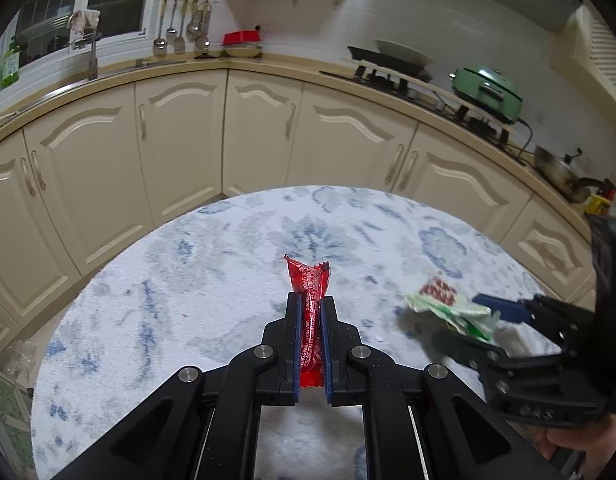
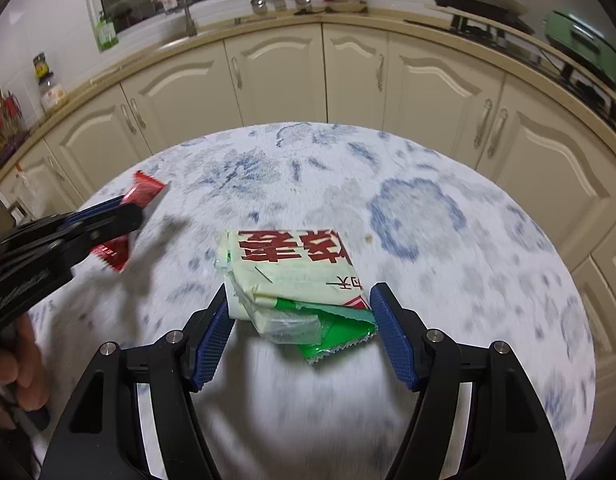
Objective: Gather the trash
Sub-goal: 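Carry the red packet and white-green bag in both tools over the blue bin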
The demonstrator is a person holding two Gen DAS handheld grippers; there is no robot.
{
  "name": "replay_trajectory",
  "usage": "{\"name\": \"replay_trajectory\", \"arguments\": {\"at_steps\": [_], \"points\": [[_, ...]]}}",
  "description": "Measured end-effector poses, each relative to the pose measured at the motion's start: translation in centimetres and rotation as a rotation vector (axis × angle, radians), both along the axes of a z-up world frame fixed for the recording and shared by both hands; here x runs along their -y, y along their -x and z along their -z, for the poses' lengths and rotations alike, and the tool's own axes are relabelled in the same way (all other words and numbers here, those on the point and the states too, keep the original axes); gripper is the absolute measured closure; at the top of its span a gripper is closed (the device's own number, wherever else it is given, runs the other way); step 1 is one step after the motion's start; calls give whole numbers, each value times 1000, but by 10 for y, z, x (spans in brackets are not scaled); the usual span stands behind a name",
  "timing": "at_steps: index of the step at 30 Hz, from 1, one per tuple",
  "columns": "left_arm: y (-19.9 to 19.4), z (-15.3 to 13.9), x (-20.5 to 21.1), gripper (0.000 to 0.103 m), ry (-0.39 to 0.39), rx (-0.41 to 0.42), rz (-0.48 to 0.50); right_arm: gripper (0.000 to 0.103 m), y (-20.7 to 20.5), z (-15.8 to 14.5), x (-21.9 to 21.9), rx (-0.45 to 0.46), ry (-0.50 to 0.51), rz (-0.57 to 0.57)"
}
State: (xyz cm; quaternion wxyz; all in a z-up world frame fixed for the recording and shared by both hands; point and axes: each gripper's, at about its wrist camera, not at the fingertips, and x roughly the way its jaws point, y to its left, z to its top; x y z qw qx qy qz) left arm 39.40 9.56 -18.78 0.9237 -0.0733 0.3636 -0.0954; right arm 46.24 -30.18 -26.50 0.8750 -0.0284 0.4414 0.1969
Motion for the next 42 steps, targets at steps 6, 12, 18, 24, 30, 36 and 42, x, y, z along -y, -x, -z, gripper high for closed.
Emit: {"name": "replay_trajectory", "arguments": {"at_steps": [6,12,18,24,30,36,42], "points": [[21,-12,21,98,14,20,42,34,38,-13,27,10,-42,45],[43,-13,40,98,-15,21,76,26,59,4,37,-67,-34,71],[55,-15,42,98,-22,12,76,11,57,6,26,-50,-38,68],[63,-19,37,98,-29,16,69,29,56,8,13,-10,67,12],[72,-21,41,98,-31,15,79,34,72,4,20,-14,14,16],[90,-32,54,98,-38,36,106,35,100,-9,39,14,-43,58],[116,-49,78,98,-38,77,152,35,125,-36,63,74,-72,103]]}}
